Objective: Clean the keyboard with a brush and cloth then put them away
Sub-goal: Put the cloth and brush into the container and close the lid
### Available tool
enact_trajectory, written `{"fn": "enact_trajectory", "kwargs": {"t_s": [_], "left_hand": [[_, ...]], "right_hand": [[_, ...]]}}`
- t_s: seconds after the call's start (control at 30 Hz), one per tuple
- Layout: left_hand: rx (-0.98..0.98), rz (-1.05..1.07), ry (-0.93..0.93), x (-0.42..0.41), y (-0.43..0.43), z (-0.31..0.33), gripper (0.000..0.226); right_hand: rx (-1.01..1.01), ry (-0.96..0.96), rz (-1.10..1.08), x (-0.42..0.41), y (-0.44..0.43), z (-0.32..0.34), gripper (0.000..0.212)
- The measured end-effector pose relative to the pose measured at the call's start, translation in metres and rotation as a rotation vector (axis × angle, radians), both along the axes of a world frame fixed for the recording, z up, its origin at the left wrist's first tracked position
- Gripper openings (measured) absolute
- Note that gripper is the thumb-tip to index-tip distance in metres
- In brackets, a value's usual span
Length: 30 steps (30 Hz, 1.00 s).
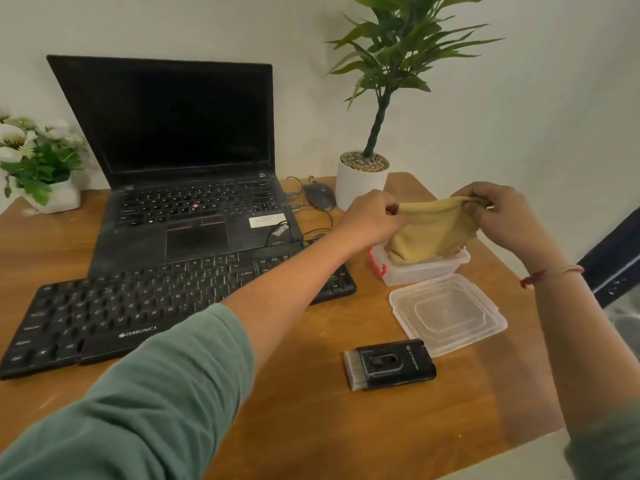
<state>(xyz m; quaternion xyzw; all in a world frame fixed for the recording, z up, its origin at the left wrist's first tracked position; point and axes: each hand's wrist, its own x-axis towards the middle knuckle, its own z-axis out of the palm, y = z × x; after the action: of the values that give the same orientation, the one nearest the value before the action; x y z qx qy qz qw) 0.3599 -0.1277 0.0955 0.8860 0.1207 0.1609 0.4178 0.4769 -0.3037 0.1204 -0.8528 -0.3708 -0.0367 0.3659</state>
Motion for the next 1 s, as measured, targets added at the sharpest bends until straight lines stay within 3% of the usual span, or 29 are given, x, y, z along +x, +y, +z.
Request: {"fn": "enact_trajectory", "kwargs": {"t_s": [0.07,0.13,0.27,0.43,0.57,0.7,0.8,0.9,1.0], "left_hand": [[0.001,0.013,0.003,0.005,0.002,-0.002,0.014],[0.028,0.026,0.057,0.010,0.004,-0.006,0.028],[0.239,-0.012,0.271,0.019,0.004,-0.014,0.036],[0.584,0.075,0.273,0.024,-0.003,-0.017,0.028],[0.805,0.141,0.189,0.026,-0.011,-0.022,0.042],[0.862,0.022,0.121,0.031,-0.016,-0.027,0.025],[0.795,-0.038,0.244,0.035,-0.014,-0.028,0.021],[0.746,-0.114,0.411,0.041,-0.012,-0.027,0.024],[0.779,-0.156,0.553,0.047,-0.012,-0.024,0.018]], "right_hand": [[-0.057,0.007,0.002,0.007,0.004,-0.004,0.031],[-0.138,0.037,0.008,0.016,0.012,-0.010,0.031],[-0.392,0.046,0.052,0.032,0.032,-0.028,0.034],[-0.488,-0.141,-0.044,0.034,0.050,-0.044,0.034],[-0.459,-0.350,-0.081,0.028,0.050,-0.057,0.024],[-0.353,-0.650,-0.151,0.021,0.045,-0.063,0.019],[-0.441,-0.518,-0.043,0.016,0.051,-0.060,0.005],[-0.660,-0.266,0.066,0.011,0.055,-0.061,0.016],[-0.717,-0.180,0.103,0.011,0.058,-0.059,0.020]]}}
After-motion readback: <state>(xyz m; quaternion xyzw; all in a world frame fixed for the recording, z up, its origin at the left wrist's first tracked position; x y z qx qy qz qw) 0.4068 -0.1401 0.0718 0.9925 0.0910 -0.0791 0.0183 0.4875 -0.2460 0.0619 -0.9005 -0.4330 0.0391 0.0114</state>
